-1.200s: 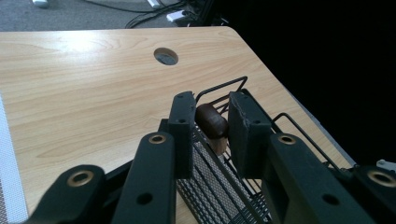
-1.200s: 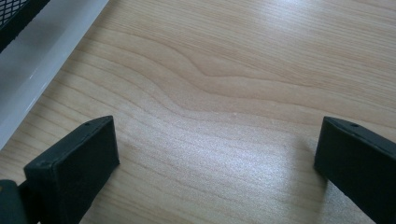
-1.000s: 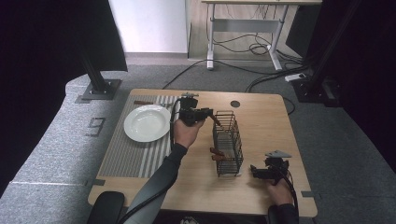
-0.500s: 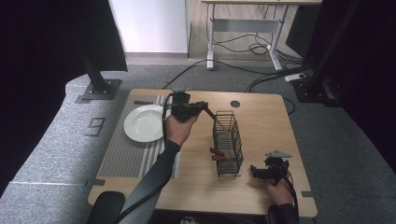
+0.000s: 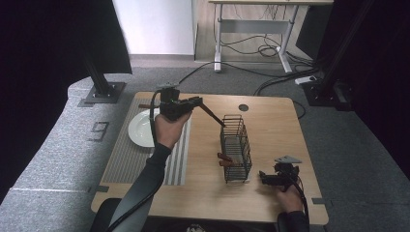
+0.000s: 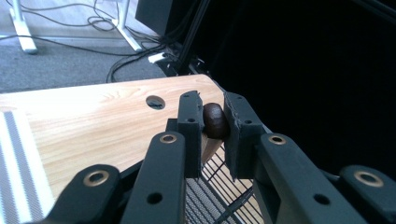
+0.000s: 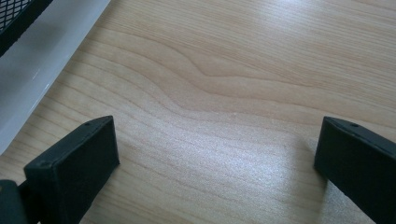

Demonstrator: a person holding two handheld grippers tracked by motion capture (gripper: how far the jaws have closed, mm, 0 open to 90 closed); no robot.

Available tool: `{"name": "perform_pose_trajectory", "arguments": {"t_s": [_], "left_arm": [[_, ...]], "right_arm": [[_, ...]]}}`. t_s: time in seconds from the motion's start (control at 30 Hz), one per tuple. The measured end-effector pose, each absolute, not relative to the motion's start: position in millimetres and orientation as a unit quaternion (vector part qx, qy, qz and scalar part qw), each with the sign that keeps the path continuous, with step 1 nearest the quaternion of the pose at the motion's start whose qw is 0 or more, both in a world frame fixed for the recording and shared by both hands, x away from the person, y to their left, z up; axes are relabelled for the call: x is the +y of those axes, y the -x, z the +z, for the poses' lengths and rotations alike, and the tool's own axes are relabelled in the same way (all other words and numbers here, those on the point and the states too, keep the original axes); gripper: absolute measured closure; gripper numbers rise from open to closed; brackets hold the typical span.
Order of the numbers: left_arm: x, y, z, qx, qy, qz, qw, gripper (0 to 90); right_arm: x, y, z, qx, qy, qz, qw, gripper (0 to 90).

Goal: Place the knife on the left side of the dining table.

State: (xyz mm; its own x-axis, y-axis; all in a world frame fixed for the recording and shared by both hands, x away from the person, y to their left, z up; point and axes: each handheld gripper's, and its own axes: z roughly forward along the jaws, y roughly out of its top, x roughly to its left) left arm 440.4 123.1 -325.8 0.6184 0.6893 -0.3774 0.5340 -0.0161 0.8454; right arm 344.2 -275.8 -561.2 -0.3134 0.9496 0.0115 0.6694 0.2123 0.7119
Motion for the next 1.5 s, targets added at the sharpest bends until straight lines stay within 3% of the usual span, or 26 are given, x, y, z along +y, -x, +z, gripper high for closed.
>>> {"name": "perform_pose_trajectory", "arguments": {"t_s": [0.5, 1.5], "left_arm": [[176, -423, -316, 0.444, -0.693, 0.088, 0.562, 79.4], [285, -391, -405, 0.552, -0.644, 0.074, 0.525, 80.5]], "right_arm": [[-276, -344, -561, 0.746, -0.542, 0.316, 0.222, 0.0], [-276, -344, -561, 0.746, -0.542, 0.316, 0.222, 0.0]]}}
